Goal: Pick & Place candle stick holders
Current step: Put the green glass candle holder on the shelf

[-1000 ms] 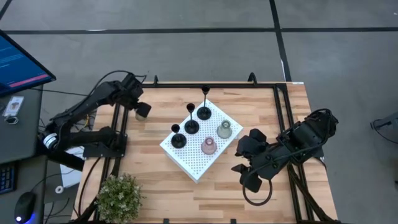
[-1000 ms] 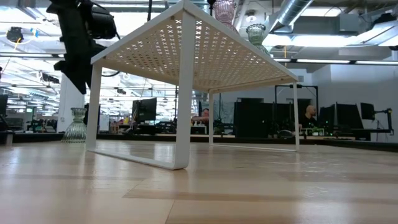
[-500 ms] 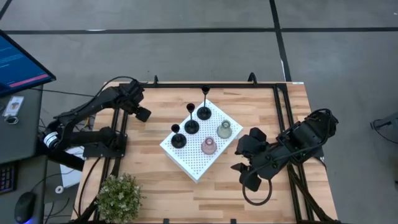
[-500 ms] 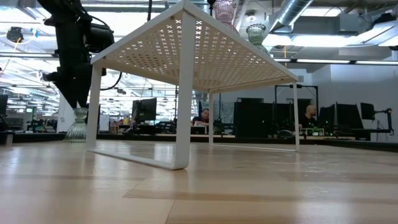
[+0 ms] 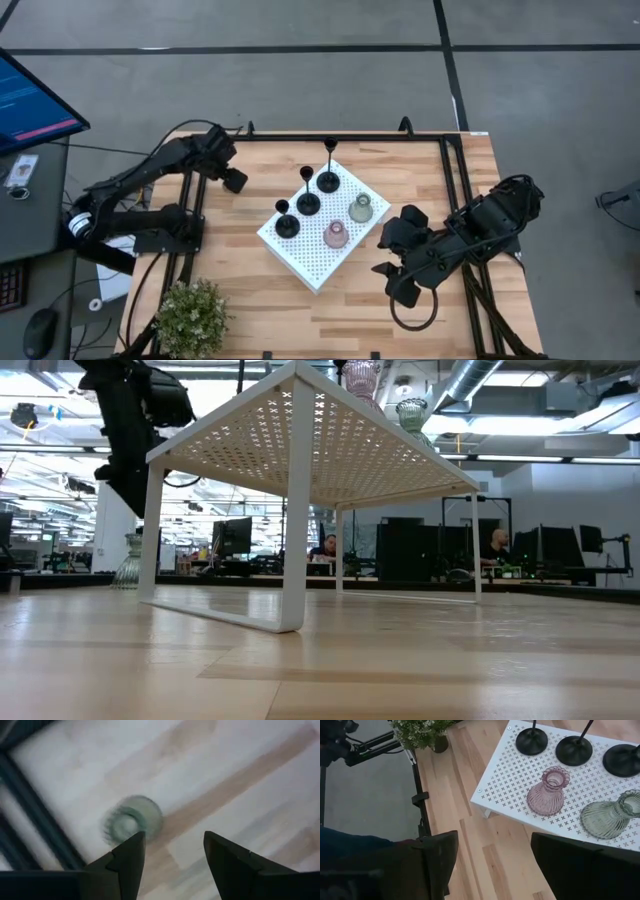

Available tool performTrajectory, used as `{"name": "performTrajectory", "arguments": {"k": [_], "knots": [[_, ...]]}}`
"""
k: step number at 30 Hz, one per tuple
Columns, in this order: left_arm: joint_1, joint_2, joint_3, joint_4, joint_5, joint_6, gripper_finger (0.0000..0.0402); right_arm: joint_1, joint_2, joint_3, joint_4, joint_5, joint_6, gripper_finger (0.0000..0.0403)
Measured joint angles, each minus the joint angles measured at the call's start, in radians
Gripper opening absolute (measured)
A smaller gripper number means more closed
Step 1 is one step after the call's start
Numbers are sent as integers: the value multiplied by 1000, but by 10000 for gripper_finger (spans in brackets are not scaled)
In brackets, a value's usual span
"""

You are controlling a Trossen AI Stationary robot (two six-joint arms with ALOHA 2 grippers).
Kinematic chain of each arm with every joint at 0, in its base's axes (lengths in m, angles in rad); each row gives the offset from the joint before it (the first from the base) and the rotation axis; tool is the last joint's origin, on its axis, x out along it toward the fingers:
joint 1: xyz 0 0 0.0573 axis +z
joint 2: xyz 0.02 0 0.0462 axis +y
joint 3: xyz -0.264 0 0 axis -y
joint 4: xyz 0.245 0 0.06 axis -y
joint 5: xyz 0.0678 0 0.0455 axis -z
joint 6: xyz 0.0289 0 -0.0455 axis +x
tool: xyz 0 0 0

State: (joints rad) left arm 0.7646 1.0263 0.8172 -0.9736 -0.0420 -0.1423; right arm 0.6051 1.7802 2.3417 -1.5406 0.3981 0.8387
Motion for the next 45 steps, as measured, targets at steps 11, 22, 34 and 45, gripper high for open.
{"name": "performTrajectory", "arguments": {"k": [11,22,34,45], "knots": [[9,143,2,25,-36,33,202,-27,0,0,0,-2,-8,243],[9,301,9,41,-89,41,187,-30,0,0,0,-5,-3,243],[9,313,6,57,-101,36,33,-30,0,0,0,-5,0,243],[-40,169,1,-2,-99,7,30,-30,0,0,0,-5,-7,243]]}}
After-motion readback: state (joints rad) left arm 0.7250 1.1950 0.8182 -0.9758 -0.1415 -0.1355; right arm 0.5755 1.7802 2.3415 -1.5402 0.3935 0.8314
